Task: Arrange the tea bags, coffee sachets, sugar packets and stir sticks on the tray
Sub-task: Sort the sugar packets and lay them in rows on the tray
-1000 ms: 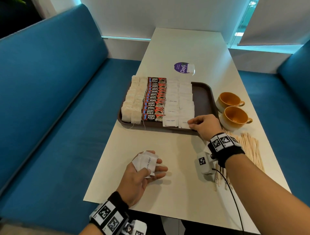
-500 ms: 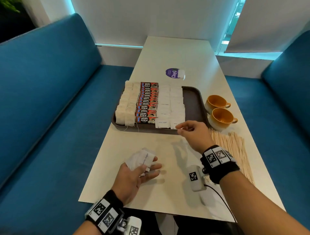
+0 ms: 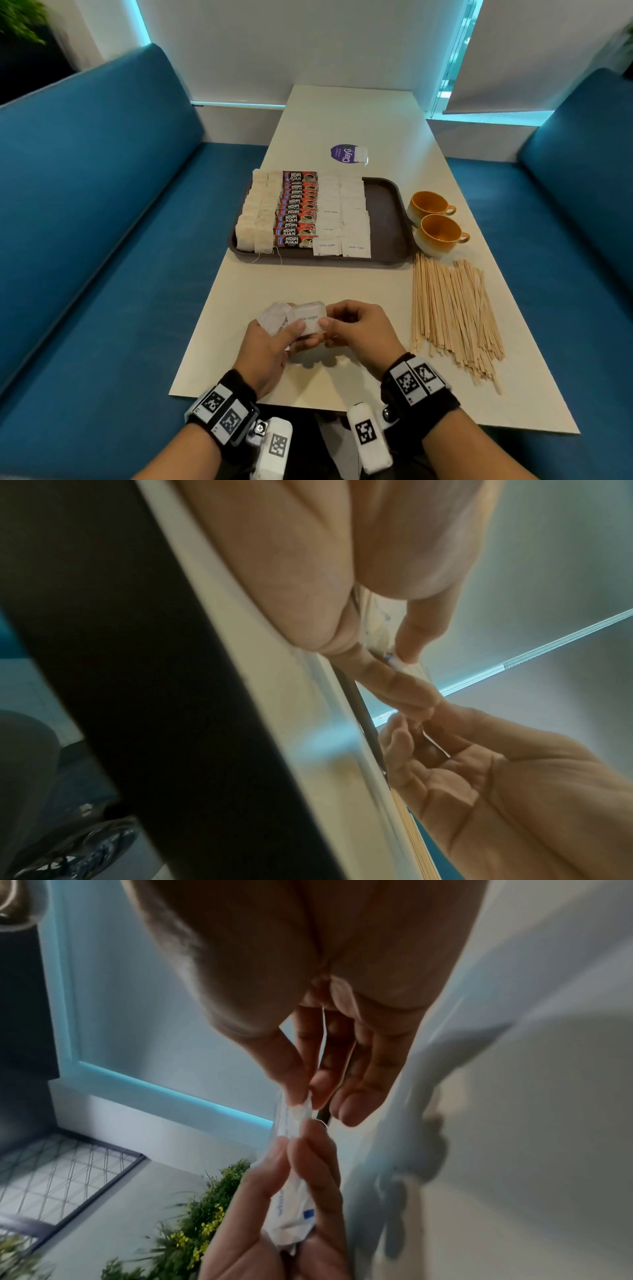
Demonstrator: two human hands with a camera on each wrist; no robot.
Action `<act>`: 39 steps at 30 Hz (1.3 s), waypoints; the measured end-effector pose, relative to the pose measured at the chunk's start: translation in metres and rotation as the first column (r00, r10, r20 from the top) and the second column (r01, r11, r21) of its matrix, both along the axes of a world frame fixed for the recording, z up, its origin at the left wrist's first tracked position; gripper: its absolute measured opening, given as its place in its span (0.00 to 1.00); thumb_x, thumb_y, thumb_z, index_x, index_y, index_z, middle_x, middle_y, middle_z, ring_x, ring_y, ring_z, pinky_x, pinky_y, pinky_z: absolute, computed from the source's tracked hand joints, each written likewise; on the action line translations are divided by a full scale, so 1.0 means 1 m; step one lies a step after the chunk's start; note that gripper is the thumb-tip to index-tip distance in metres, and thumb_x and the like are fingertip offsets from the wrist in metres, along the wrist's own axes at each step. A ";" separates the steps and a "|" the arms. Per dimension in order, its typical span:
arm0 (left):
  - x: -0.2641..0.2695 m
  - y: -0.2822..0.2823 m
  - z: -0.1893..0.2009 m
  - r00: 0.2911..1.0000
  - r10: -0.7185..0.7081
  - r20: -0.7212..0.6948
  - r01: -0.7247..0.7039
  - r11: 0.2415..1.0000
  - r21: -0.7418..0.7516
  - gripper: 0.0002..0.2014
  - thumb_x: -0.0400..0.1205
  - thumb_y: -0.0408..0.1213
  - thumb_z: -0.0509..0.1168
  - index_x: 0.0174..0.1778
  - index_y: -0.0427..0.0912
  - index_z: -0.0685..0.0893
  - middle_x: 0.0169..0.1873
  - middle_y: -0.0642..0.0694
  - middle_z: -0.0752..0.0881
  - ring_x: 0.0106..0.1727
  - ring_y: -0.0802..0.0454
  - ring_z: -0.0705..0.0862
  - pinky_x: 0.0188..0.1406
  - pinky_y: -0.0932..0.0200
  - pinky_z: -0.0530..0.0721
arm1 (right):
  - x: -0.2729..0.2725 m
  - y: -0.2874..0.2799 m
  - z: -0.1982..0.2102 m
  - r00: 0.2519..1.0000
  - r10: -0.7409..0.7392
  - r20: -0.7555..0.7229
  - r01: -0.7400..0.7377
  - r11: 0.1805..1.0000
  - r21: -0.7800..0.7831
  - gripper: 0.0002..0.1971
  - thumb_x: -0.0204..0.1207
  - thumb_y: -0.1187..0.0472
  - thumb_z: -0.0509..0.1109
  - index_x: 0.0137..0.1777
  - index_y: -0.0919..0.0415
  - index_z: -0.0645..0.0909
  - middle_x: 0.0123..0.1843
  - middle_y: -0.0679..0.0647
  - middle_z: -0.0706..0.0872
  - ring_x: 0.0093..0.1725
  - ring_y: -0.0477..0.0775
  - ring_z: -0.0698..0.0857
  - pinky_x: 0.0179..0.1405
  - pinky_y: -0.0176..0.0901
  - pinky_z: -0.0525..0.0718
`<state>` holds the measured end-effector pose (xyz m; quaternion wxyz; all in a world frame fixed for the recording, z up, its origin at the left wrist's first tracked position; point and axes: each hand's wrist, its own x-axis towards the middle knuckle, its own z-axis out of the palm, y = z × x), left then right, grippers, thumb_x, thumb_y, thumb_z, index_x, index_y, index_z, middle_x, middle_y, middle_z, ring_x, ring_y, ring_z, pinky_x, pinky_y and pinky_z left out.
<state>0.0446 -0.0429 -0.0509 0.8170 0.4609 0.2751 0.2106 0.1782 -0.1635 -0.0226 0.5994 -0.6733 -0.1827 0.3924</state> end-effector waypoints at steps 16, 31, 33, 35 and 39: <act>0.002 0.004 -0.012 1.000 0.028 0.011 -0.028 0.999 0.040 0.08 0.82 0.19 0.68 0.53 0.33 0.84 0.35 0.33 0.87 0.36 0.42 0.84 0.41 0.54 0.86 | 0.006 -0.003 -0.005 0.970 -0.186 -0.153 0.185 0.982 -0.022 0.04 0.77 0.75 0.74 0.50 0.75 0.85 0.38 0.68 0.88 0.31 0.61 0.88 0.27 0.46 0.85; 0.002 0.001 0.000 0.997 0.057 -0.055 -0.054 0.997 0.054 0.05 0.83 0.35 0.69 0.44 0.38 0.85 0.39 0.39 0.85 0.44 0.42 0.85 0.39 0.47 0.84 | -0.002 -0.006 0.003 0.979 0.135 0.155 -0.142 0.989 0.035 0.16 0.70 0.77 0.80 0.54 0.60 0.92 0.45 0.55 0.94 0.39 0.51 0.88 0.43 0.44 0.90; 0.003 0.001 -0.001 0.995 0.070 -0.065 -0.067 0.997 0.035 0.08 0.83 0.39 0.67 0.44 0.37 0.84 0.40 0.38 0.85 0.45 0.42 0.85 0.39 0.48 0.83 | -0.001 -0.007 0.003 0.978 0.142 0.152 -0.147 0.989 0.025 0.17 0.70 0.76 0.81 0.56 0.59 0.92 0.41 0.56 0.94 0.39 0.51 0.89 0.43 0.40 0.89; 0.004 0.001 -0.002 0.994 0.080 -0.071 -0.078 0.996 0.030 0.11 0.88 0.40 0.63 0.44 0.39 0.86 0.42 0.35 0.86 0.47 0.42 0.85 0.39 0.48 0.84 | 0.002 -0.009 0.004 0.977 0.148 0.152 -0.152 0.988 0.011 0.17 0.70 0.75 0.82 0.56 0.59 0.92 0.42 0.64 0.93 0.39 0.53 0.90 0.44 0.40 0.89; 0.003 0.004 -0.003 0.997 0.069 0.032 -0.066 0.994 -0.086 0.08 0.86 0.37 0.65 0.53 0.35 0.85 0.47 0.32 0.88 0.43 0.41 0.87 0.34 0.54 0.85 | 0.016 -0.009 0.008 0.982 0.117 0.146 -0.120 0.993 0.011 0.14 0.69 0.75 0.82 0.54 0.63 0.93 0.47 0.63 0.94 0.41 0.57 0.92 0.50 0.42 0.92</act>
